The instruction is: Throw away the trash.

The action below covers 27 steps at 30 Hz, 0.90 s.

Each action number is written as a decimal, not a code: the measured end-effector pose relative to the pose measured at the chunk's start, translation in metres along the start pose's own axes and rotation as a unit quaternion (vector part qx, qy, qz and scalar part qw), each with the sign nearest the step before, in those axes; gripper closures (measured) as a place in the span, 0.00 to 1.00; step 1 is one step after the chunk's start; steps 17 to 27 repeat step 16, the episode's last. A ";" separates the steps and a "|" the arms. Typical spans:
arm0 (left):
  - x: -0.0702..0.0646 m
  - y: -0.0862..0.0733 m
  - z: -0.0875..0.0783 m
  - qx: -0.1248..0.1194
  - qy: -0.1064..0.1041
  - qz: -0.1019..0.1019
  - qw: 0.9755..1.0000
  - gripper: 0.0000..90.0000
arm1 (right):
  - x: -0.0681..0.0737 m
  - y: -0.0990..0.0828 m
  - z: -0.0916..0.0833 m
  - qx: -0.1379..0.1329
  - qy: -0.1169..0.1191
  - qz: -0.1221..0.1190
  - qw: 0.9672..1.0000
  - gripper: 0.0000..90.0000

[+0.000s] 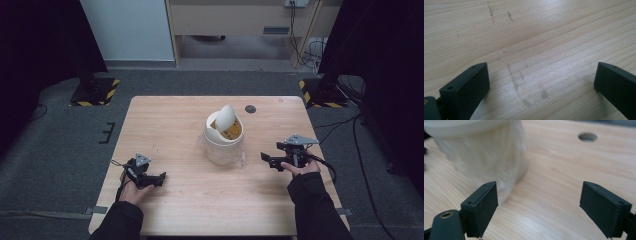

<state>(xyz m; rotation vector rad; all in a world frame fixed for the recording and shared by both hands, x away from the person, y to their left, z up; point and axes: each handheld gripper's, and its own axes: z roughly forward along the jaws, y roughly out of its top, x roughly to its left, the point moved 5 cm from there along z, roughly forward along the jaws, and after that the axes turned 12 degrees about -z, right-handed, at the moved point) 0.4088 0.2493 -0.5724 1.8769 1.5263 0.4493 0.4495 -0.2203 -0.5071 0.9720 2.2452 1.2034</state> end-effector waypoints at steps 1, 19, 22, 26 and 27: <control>0.000 0.000 0.000 0.000 0.000 0.000 1.000 0.00 | -0.002 -0.004 0.001 0.006 -0.002 0.000 1.000 0.17; 0.000 0.000 0.000 0.000 -0.004 0.001 1.000 0.00 | -0.034 -0.054 0.002 0.084 -0.063 0.025 0.994 0.14; 0.000 0.000 0.000 0.000 -0.004 0.001 1.000 0.00 | -0.034 -0.054 0.002 0.084 -0.063 0.025 0.994 0.14; 0.000 0.000 0.000 0.000 -0.004 0.001 1.000 0.00 | -0.034 -0.054 0.002 0.084 -0.063 0.025 0.994 0.14; 0.000 0.000 0.000 0.000 -0.004 0.001 1.000 0.00 | -0.034 -0.054 0.002 0.084 -0.063 0.025 0.994 0.14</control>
